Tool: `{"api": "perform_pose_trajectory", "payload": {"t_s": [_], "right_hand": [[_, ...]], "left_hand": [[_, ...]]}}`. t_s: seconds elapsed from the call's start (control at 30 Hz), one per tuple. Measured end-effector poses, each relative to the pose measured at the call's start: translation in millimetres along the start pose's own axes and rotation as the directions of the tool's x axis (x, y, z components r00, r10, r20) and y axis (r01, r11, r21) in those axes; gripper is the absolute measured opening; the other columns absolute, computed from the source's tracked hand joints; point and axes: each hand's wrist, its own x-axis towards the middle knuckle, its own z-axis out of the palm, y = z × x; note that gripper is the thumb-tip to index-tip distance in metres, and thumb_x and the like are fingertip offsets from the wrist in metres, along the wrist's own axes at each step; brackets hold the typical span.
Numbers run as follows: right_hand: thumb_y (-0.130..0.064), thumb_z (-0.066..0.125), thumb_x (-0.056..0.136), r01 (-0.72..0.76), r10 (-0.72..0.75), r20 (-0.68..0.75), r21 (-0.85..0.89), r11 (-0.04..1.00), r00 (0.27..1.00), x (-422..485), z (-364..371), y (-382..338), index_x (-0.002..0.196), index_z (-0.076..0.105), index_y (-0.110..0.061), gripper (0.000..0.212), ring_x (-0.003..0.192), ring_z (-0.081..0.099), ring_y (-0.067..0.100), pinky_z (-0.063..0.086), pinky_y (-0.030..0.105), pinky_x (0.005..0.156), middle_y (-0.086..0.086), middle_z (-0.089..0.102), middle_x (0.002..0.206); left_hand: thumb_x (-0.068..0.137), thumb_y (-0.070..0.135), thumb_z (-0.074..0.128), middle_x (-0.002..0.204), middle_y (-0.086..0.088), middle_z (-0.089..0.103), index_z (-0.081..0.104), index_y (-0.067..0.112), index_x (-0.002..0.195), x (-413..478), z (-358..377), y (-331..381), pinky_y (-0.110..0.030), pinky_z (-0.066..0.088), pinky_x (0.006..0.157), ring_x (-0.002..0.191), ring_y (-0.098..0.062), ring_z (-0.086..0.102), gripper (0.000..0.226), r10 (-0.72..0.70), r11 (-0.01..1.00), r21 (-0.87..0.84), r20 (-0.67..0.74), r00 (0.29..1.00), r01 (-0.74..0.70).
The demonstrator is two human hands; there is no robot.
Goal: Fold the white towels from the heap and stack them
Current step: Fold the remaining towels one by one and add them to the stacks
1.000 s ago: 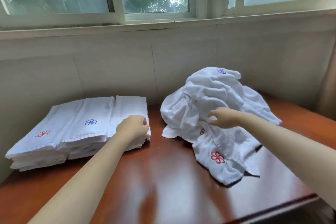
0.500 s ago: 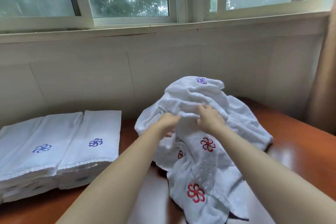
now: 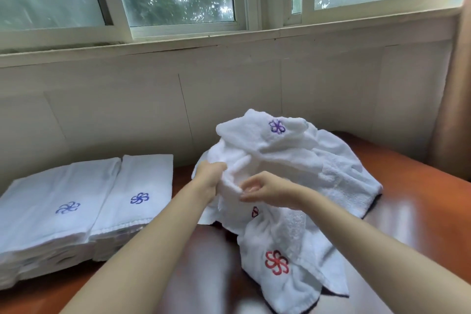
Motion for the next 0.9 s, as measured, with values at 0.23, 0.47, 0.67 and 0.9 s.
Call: {"api": "perform_pose_trajectory", "payload": {"t_s": [0.23, 0.47, 0.67, 0.9], "right_hand": [[-0.026, 0.058, 0.092, -0.076, 0.05, -0.074, -0.402, 0.912, 0.996, -23, 30, -31, 0.133, 0.048, -0.018, 0.043, 0.121, 0.049, 0.016, 0.037, 0.022, 0.094, 0.001, 0.053, 0.132], [-0.034, 0.063, 0.082, -0.28, -0.042, -0.529, -0.513, 0.812, 0.848, -33, 45, -58, 0.147, 0.01, -0.029, 0.084, 0.125, 0.034, 0.033, 0.033, 0.042, 0.104, 0.011, 0.029, 0.137], [-0.025, 0.063, 0.082, -0.37, 0.136, -0.442, -0.502, 0.782, 0.886, -22, 39, -84, 0.147, -0.003, -0.043, 0.095, 0.145, -0.005, 0.03, 0.005, 0.055, 0.114, 0.01, -0.009, 0.157], [-0.018, 0.062, 0.082, -0.094, -0.091, -0.3, -0.547, 0.832, 0.949, -8, 76, -123, 0.147, 0.02, -0.027, 0.078, 0.132, 0.031, 0.029, 0.029, 0.04, 0.105, 0.009, 0.038, 0.14]], "left_hand": [[0.064, 0.0, 0.049, 0.102, -0.013, 0.064, 0.061, 0.013, 0.114, -84, -85, 4, -0.035, 0.049, 0.075, 0.088, -0.028, 0.061, 0.053, 0.163, 0.985, 0.029, 0.213, 0.963, -0.173], [0.055, 0.0, 0.045, 0.087, -0.012, 0.055, 0.055, 0.004, 0.107, -136, -141, 47, -0.028, 0.048, 0.06, 0.074, -0.026, 0.057, 0.053, 0.338, 0.941, -0.107, 0.277, 0.9, -0.32], [0.064, 0.006, 0.046, 0.071, -0.009, 0.054, 0.052, 0.003, 0.093, -174, -187, 93, -0.026, 0.05, 0.057, 0.062, -0.023, 0.057, 0.03, 0.408, 0.906, -0.223, 0.227, 0.884, -0.36], [0.065, 0.003, 0.04, 0.09, -0.017, 0.058, 0.063, 0.008, 0.107, -226, -257, 100, -0.035, 0.045, 0.068, 0.077, -0.034, 0.056, 0.048, 0.453, 0.887, -0.056, 0.295, 0.842, -0.458]]}}
